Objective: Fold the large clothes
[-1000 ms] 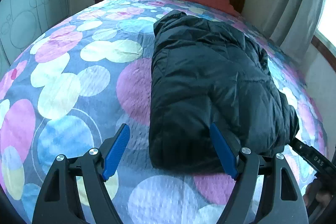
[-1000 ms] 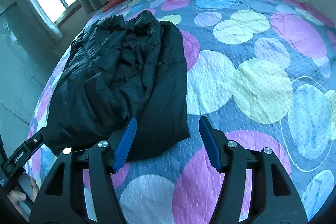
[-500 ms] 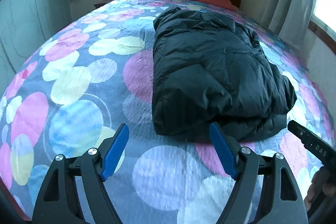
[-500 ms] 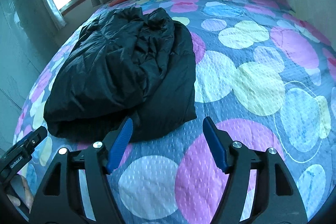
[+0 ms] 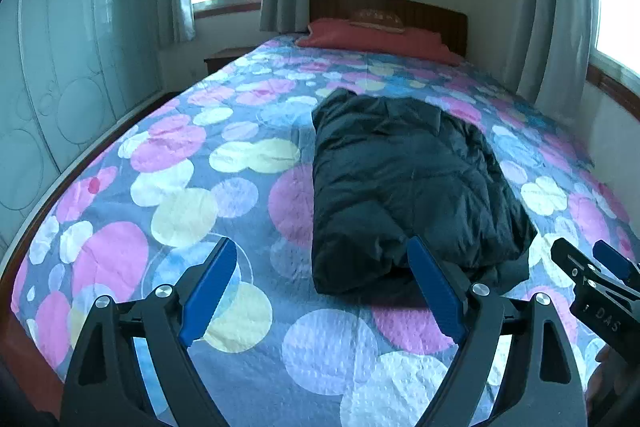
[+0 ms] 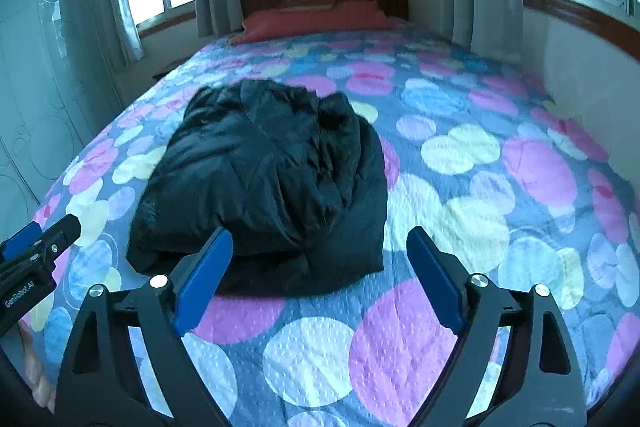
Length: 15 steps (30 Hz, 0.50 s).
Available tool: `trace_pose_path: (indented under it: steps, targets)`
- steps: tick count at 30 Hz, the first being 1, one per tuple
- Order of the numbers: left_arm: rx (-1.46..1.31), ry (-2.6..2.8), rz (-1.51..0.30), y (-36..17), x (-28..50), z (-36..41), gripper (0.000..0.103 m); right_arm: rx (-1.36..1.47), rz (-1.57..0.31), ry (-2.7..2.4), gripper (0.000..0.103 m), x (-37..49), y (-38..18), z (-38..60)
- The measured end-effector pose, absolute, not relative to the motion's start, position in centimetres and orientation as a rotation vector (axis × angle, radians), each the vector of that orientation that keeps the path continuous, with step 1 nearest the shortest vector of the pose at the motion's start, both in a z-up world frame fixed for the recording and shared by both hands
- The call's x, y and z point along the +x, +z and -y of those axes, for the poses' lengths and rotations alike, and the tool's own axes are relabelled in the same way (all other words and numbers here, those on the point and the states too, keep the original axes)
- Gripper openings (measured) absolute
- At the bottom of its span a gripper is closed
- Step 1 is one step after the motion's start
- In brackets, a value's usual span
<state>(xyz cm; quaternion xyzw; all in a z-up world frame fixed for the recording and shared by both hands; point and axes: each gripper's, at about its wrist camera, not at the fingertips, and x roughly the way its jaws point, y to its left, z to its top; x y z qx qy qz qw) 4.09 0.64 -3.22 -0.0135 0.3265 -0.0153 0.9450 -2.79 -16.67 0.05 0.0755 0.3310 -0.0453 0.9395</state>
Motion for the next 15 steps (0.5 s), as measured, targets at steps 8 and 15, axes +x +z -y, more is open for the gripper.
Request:
trace_pose_path:
  steps: [8, 15]
  targets:
    - [-0.043, -0.022, -0.64, -2.36, 3.82, -0.82, 0.086, 0.142, -0.654, -0.09, 0.091, -2.98, 0.68, 16.53]
    - [-0.052, -0.032, -0.641, -2.34, 3.63, -0.91, 0.086, 0.14, -0.664, -0.092, 0.093, -2.81, 0.16, 16.46]
